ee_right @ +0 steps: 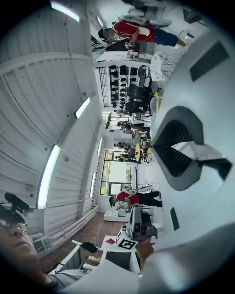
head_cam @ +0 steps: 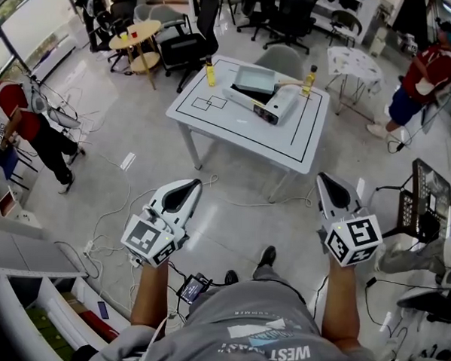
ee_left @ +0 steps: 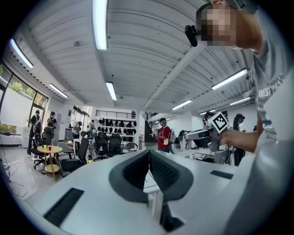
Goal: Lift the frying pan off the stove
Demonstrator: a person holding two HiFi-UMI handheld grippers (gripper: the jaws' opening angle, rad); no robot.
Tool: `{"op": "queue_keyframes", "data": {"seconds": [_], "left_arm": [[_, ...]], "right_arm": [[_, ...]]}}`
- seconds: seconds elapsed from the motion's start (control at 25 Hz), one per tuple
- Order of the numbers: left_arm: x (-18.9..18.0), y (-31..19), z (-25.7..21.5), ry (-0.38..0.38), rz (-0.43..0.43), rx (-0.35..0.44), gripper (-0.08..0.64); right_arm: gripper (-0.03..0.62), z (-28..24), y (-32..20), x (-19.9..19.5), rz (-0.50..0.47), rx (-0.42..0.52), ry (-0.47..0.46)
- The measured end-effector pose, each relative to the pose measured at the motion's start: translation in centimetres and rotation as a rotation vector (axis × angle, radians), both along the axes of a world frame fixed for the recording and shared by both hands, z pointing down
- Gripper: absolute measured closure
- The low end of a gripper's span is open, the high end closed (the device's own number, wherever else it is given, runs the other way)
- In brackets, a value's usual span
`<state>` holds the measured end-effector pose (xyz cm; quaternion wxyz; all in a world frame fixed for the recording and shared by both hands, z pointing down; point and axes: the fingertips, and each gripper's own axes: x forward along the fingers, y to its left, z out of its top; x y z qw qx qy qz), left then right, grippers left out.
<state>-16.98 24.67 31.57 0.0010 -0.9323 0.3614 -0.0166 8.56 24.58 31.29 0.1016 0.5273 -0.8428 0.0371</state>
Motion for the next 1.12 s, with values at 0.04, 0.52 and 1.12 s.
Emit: {"op": "queue_keyframes", "data": {"seconds": [0.04,0.52,1.12], "left_arm": [[0.2,-0.3,0.0,-0.005,-0.005,0.0,0.561],[3.2,-5.0,0.2,-0.028,-0.09,-0.025,0.561],[7.9,-9.4,0.3,-0.066,-0.202,-0.035,0.561]], "right_arm": [[0.581,0.1,-0.6,0.1,-0.007,0.0,-0.005],[0.581,1.0,-8.0,2.4,-0.1,-0.021,-0.042],[0.581,2.0,-15.6,6.3,-0.215,-0.032,-0.084]]}}
